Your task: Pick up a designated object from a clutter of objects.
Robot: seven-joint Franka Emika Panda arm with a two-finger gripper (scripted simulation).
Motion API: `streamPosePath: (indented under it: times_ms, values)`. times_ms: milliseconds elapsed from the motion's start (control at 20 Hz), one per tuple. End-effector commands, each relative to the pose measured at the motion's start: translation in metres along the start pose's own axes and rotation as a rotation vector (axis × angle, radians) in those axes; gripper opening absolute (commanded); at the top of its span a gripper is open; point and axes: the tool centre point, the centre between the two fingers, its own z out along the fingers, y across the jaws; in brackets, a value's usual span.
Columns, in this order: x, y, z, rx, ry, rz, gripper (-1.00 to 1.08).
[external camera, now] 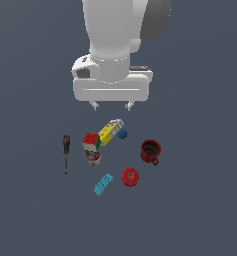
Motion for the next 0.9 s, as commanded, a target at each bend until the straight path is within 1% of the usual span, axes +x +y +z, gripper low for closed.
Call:
streamPosePath:
  times_ms: [0, 400, 650, 850]
  values:
    - [0.000, 0.000, 0.000, 0.000, 0.000, 0.000, 1.00]
    - [-0.004, -0.001, -0.010, -0.024, 0.002, 0.000, 1.00]
    - [-0.004, -0.001, -0.010, -0.024, 0.002, 0.000, 1.00]
    - [0.002, -0.003, -0.003, -0.023, 0.001, 0.006, 1.00]
